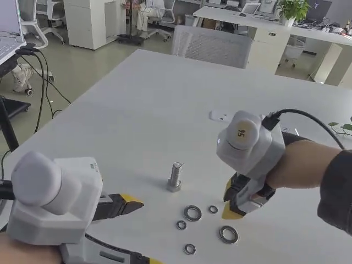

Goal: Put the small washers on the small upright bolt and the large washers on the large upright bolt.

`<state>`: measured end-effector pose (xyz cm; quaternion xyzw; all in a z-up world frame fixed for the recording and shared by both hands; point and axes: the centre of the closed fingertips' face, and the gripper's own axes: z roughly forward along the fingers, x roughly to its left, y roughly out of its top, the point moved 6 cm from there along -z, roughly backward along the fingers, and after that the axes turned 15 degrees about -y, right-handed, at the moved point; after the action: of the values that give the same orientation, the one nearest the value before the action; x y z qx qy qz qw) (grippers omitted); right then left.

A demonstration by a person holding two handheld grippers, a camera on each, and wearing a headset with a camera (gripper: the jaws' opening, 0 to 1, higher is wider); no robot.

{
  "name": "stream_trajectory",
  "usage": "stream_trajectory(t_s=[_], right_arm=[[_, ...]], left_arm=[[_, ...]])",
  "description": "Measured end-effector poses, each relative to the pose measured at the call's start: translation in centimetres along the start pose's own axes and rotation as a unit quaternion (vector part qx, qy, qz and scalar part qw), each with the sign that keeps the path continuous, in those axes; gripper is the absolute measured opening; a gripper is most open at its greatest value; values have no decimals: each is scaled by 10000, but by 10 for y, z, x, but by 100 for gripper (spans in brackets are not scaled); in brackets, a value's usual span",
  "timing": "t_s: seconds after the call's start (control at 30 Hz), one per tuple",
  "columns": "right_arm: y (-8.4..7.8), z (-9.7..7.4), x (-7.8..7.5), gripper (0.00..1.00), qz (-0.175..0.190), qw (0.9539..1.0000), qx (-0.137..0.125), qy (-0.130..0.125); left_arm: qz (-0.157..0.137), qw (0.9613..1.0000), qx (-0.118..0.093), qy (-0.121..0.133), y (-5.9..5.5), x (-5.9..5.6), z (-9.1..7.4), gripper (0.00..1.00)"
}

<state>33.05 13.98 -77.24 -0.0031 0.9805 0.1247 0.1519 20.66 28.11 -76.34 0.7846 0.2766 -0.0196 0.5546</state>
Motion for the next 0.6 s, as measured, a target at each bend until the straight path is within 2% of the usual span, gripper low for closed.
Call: stream_trajectory(t_s=[0.17,0.27,0.33,0.6], right_arm=[[5,15,-4,22,-66,9999,61,-128],[6,22,-4,22,-37,9999,75,-96],[5,27,-5,22,-39,9997,175,-167],[2,38,-8,21,-63,9994,264,-208]], left_arm=[[-8,10000,-12,3,0,0,0,82],[-11,10000,-13,11,0,0,-1,82],[-15,10000,-23,19,0,0,-1,82],[-32,10000,-22,10,-1,0,-1,82]])
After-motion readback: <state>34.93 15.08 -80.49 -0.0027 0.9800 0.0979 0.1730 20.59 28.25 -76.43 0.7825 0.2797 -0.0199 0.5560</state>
